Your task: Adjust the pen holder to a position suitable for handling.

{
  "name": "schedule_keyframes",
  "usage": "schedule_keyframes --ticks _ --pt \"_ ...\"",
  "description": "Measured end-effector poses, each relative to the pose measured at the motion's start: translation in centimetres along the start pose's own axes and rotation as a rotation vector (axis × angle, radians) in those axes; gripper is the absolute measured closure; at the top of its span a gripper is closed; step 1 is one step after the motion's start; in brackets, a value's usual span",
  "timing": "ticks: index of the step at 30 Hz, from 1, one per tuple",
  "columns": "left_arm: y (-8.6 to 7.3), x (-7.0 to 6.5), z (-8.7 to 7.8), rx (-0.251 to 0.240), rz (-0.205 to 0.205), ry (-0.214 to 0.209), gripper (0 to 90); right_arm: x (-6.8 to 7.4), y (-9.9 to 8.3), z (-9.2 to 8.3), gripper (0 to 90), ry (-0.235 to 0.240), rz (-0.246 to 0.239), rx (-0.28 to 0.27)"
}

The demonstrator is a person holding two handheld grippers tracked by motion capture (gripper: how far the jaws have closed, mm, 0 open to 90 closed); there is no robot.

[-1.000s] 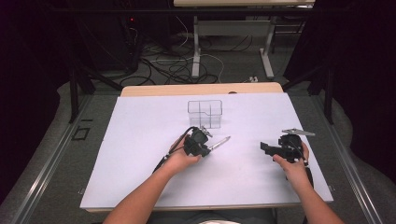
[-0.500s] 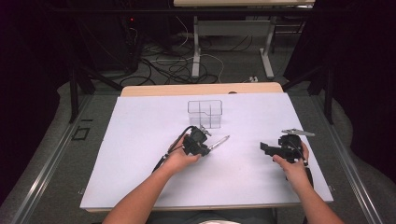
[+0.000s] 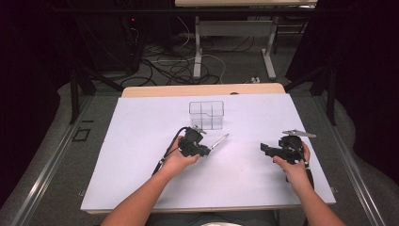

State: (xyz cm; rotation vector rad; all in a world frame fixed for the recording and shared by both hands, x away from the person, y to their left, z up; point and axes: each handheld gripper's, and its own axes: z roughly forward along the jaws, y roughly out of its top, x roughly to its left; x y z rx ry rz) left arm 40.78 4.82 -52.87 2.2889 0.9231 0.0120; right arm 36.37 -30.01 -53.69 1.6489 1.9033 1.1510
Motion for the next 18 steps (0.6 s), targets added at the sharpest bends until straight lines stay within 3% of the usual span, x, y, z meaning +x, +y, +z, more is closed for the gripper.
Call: schedule_keyframes --ticks 3,6,9,13,16,18 --pt "-0.2 0.1 -0.5 -0.017 -0.064 -0.018 76.3 0.2 0.1 -0.1 13.1 -0.008 0.013 -0.007" --pt "-0.4 0.2 -1.0 -0.04 -0.1 -0.034 76.3 0.4 0.2 0.0 6.2 -0.012 0.037 -0.011" --pt "-0.6 0.1 -1.5 -0.059 -0.121 -0.057 76.3 0.9 0.2 0.0 0.0 -0.026 0.053 -0.023" --pt "-0.9 -0.4 -2.0 -0.085 -0.137 -0.062 76.3 1.4 0.4 -0.1 0.0 -0.02 0.086 -0.027" --pt "-1.1 -0.8 -2.5 -0.107 -0.155 -0.062 76.3 2.2 0.6 -0.1 0.8 0.054 0.116 -0.017" --pt "-1.3 -1.0 -3.2 -0.118 -0.164 -0.06 76.3 2.7 0.7 -0.2 6.2 0.081 0.131 -0.004"
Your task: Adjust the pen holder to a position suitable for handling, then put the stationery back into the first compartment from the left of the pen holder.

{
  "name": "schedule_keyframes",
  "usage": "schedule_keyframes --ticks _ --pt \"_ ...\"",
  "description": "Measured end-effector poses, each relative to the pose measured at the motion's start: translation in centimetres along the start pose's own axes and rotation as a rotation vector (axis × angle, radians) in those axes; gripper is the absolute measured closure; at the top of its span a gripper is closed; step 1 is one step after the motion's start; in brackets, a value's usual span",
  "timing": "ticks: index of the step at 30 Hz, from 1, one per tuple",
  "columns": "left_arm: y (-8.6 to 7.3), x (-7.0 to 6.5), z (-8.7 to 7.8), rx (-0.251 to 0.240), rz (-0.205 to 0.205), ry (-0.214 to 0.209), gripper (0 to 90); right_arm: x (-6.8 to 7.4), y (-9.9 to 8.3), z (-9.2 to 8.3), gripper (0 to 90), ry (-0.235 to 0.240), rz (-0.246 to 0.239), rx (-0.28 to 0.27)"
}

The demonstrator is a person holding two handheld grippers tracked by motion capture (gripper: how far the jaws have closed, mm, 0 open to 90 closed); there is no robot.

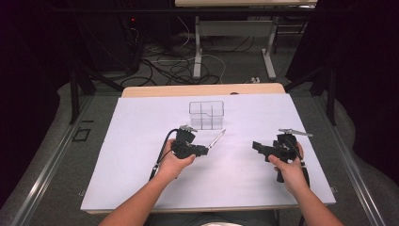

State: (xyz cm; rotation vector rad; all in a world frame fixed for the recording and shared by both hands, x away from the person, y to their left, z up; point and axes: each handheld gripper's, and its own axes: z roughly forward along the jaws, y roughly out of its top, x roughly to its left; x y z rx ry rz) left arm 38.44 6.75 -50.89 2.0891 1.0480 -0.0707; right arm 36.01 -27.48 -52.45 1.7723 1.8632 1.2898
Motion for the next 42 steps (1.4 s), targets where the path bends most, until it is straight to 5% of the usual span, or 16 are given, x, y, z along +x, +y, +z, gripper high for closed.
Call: schedule_keyframes --ticks 9,10,12,13,16,18,19,23,28,37,41,42 --pt "-0.9 0.0 -1.9 -0.054 -0.044 -0.02 76.3 2.3 0.4 0.5 16.1 0.047 0.026 0.034" --pt "-1.0 0.0 -2.1 -0.062 -0.056 -0.02 76.3 2.9 0.5 0.8 16.2 0.101 0.064 0.051" --pt "-1.2 0.1 -2.4 -0.073 -0.072 -0.031 76.4 3.5 0.6 1.0 17.7 0.138 0.106 0.067" --pt "-1.3 0.2 -2.5 -0.076 -0.076 -0.035 76.4 3.5 0.6 1.0 17.7 0.138 0.106 0.067" --pt "-1.6 0.2 -2.7 -0.075 -0.092 -0.039 76.4 4.4 0.9 1.4 22.1 0.187 0.227 0.072" --pt "-1.8 0.2 -2.8 -0.081 -0.098 -0.043 76.4 4.5 1.0 1.5 23.8 0.189 0.244 0.073" --pt "-1.9 0.3 -2.8 -0.082 -0.094 -0.046 76.4 4.7 0.9 1.7 26.2 0.201 0.313 0.069" --pt "-1.9 0.3 -2.8 -0.091 -0.115 -0.064 76.4 4.9 0.1 2.3 32.4 0.2 0.333 0.08" --pt "-2.0 -0.2 -2.2 -0.089 -0.096 -0.068 76.4 4.9 -0.6 2.7 38.8 0.264 0.367 0.144" --pt "-2.5 -1.2 -0.9 -0.06 -0.059 -0.073 76.4 5.1 -1.2 3.0 56.2 0.333 0.424 0.17" --pt "-2.7 -1.8 -0.3 -0.051 -0.039 -0.079 76.4 5.1 -1.4 3.1 59.6 0.314 0.449 0.158" --pt "-2.7 -2.0 -0.1 -0.05 -0.037 -0.084 76.4 4.9 -1.4 2.9 60.2 0.31 0.438 0.191"
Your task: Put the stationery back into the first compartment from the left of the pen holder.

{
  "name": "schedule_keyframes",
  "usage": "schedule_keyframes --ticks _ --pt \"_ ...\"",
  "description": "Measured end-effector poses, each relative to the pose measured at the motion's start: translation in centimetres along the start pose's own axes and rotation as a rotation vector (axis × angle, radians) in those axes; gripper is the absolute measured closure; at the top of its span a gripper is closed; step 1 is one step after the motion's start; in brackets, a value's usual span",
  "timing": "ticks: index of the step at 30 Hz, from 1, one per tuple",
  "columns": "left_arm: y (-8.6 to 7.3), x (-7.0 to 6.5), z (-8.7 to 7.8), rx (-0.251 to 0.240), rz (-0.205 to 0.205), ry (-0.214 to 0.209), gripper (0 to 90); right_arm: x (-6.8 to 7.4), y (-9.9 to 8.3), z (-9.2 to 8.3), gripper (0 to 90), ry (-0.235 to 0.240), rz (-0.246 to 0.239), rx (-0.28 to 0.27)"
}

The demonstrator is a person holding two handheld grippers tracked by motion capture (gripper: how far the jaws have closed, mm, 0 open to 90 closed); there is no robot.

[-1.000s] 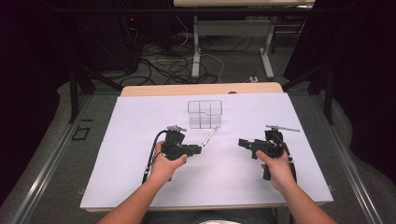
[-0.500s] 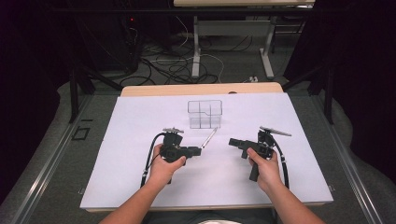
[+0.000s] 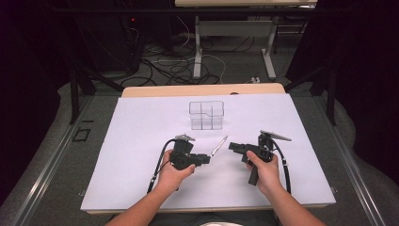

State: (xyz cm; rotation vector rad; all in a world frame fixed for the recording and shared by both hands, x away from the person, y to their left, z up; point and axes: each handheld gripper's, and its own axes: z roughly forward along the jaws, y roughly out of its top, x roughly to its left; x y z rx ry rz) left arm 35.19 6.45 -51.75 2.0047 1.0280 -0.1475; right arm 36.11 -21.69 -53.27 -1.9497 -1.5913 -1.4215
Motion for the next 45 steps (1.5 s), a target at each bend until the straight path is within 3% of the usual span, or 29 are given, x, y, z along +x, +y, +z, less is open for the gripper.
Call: schedule_keyframes --ticks 2,3,4,10,11,14,17,22,32,35,45 --pt "-0.1 -0.3 0.3 0.007 0.008 -0.002 76.4 -0.1 0.0 -0.1 61.6 -0.013 -0.007 0.027" --pt "-0.1 -0.4 0.4 0.01 0.012 -0.004 76.4 -0.2 -0.3 0.6 61.6 0.033 0.009 -0.051" --pt "-0.2 -0.6 0.5 0.009 0.012 -0.01 76.4 -0.1 -0.2 0.4 61.8 0.018 0.018 -0.016" --pt "-0.5 -1.3 1.1 0.021 0.032 -0.017 76.4 -0.3 -0.4 0.6 63.8 0.021 0.023 -0.009" --pt "-0.6 -1.4 1.1 0.022 0.037 -0.019 76.4 -0.2 -0.4 0.7 65.1 0.025 0.054 -0.011" --pt "-0.7 -1.6 1.3 0.021 0.048 -0.027 76.4 -0.3 -0.5 0.7 65.6 0.027 0.05 -0.014" --pt "-0.8 -2.0 1.5 0.023 0.051 -0.032 76.4 -0.3 -0.4 0.8 65.6 0.038 0.09 -0.004" --pt "-0.8 -2.1 1.6 0.028 0.061 -0.036 76.4 -0.5 -0.6 0.9 69.4 0.016 0.076 -0.003" --pt "-0.9 -2.1 1.7 0.029 0.065 -0.032 76.4 -0.7 -0.6 0.9 71.4 0.016 0.095 0.008" --pt "-0.9 -2.1 1.7 0.031 0.063 -0.032 76.4 -0.9 -0.6 1.0 71.9 0.022 0.09 0.017" --pt "-1.2 -2.3 2.2 0.05 0.08 -0.033 76.3 -0.7 -0.5 0.7 78.7 0.075 0.151 0.029"
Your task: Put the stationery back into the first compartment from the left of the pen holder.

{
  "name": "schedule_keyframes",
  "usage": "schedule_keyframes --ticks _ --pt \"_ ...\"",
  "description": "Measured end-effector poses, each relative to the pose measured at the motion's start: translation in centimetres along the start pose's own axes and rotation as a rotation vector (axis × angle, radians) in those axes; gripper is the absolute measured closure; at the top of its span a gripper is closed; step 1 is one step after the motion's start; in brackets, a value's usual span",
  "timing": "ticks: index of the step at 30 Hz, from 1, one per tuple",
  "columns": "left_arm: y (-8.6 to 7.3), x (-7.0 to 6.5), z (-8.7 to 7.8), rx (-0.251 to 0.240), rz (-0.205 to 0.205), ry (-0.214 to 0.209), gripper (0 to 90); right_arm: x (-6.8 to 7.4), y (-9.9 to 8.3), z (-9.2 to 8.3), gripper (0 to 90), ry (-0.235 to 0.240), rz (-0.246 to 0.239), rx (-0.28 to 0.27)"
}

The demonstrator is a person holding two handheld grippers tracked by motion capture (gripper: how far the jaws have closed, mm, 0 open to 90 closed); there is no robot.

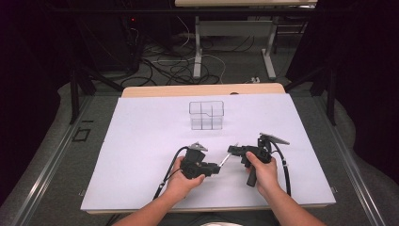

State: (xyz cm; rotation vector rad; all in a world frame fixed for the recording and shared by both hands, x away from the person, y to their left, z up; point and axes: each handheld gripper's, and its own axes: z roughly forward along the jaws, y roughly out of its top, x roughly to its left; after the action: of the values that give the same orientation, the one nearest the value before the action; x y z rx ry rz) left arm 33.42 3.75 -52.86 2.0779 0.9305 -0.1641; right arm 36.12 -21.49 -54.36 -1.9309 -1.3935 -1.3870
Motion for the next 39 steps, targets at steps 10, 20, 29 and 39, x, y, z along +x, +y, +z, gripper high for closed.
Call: schedule_keyframes --ticks 10,20,29,39 --pt "-0.1 0.1 0.1 -0.003 0.003 -0.003 75.7 0.2 0.0 0.0 80.4 0.028 0.024 0.004" --pt "0.0 0.6 -0.5 -0.017 -0.015 0.013 60.1 0.5 0.1 -0.3 80.4 0.059 0.024 0.007" --pt "0.1 0.4 -0.7 -0.017 0.013 0.059 48.2 0.2 0.5 -0.7 80.3 0.054 0.014 -0.043" --pt "0.1 0.6 -1.6 -0.052 0.042 0.101 38.5 0.1 1.2 -1.7 80.3 0.025 0.021 -0.068"
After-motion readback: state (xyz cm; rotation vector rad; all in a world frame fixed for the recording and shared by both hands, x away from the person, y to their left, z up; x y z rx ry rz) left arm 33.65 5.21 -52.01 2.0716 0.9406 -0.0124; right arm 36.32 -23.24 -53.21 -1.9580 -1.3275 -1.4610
